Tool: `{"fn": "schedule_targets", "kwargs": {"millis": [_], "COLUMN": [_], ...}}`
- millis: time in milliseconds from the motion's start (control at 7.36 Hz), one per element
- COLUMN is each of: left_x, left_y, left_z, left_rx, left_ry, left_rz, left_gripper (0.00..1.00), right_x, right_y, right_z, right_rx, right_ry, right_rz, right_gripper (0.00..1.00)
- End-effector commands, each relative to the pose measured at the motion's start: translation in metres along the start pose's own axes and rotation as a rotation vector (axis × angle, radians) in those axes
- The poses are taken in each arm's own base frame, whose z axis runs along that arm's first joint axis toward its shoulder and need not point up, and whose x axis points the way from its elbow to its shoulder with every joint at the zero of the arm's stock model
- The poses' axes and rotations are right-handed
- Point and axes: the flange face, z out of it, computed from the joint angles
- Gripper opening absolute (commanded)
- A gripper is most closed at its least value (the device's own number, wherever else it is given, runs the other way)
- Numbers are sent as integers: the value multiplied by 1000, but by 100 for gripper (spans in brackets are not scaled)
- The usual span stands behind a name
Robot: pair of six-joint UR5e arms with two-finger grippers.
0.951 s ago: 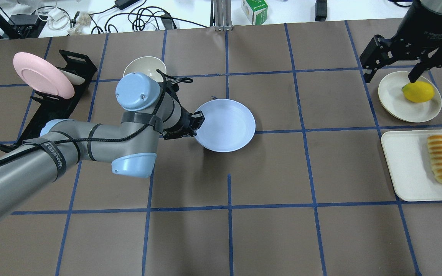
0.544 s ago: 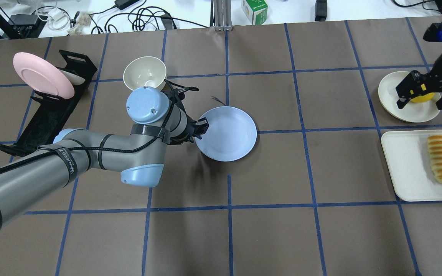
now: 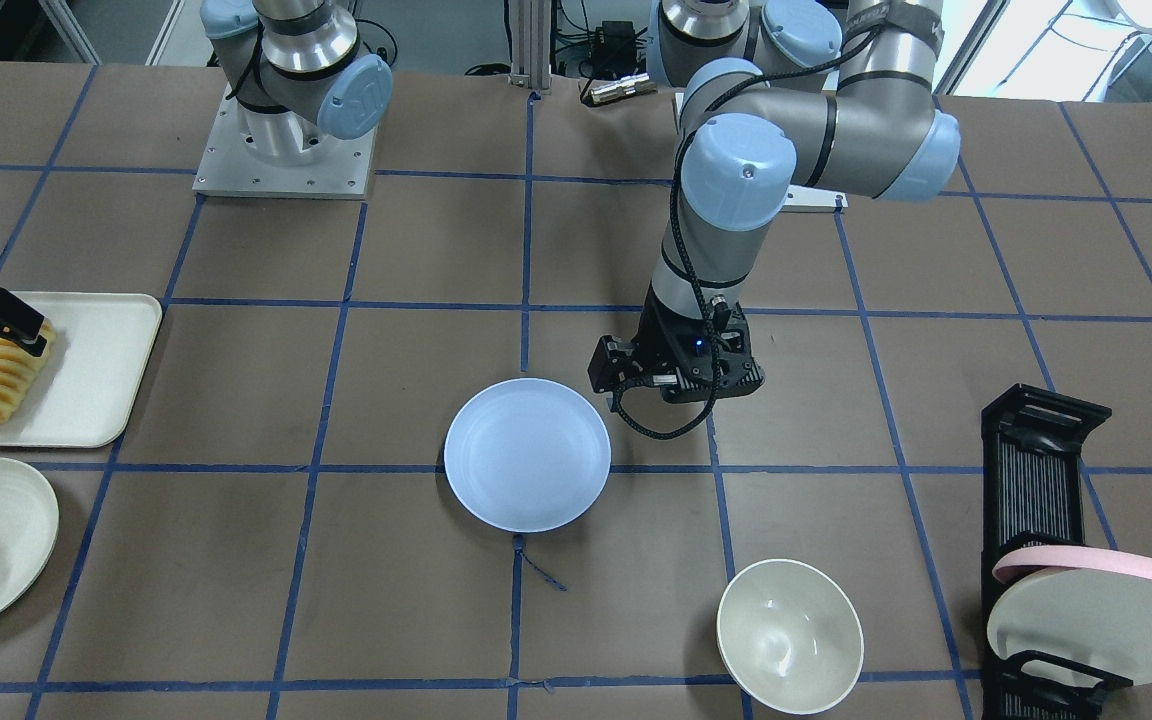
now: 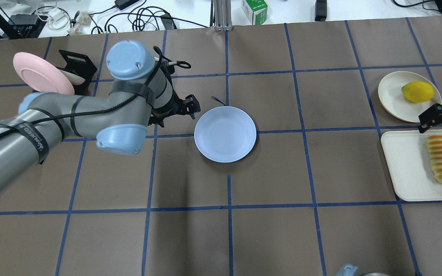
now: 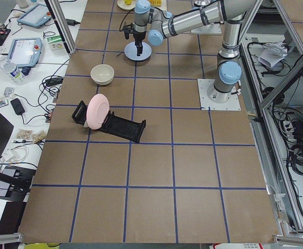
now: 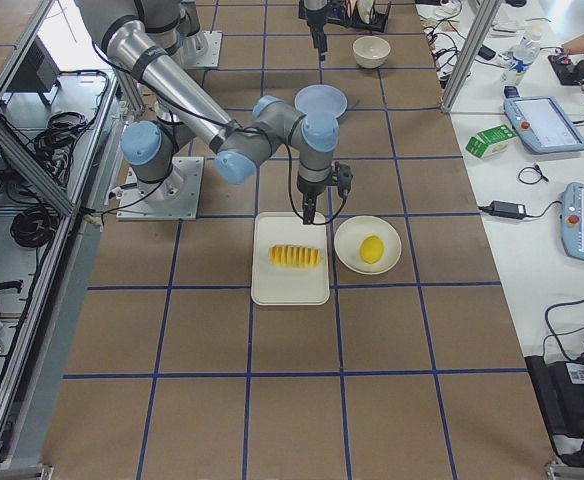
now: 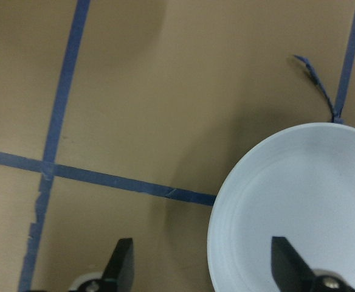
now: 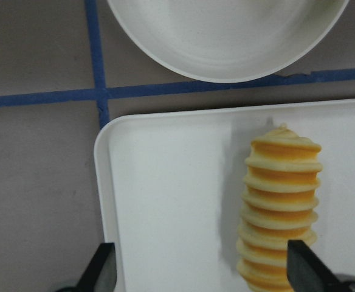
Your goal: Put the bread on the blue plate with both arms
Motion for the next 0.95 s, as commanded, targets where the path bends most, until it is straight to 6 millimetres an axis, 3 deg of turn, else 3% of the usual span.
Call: {"fn": "schedule_targets", "kwargs": {"millis": [0, 136, 272, 408, 680, 816], "left_x": [-27, -42, -54, -61, -69, -69], "left_y": [1, 6, 12, 10, -2, -14], "left_z": [-113, -159, -183, -192, -185, -187], "left_rx": [-135, -158, -192, -176, -140, -67], "left_ry": [-105, -112, -113, -96, -71, -56], "left_rz": [137, 111, 90, 75, 54, 83], "left_gripper": [100, 100, 100, 100, 100, 100], "right_x": [28, 34, 53, 62, 60, 56], "right_y": [-14, -13, -7, -9, -4, 3], "right_z": [55, 65, 78, 80, 90, 99], "right_rx": [-2, -26, -63, -34, -57, -88], "right_ry": [3, 5, 20, 48, 39, 33], "right_rz": [-4, 0, 29, 40, 35, 11], "right_gripper": [100, 100, 100, 100, 100, 79]}}
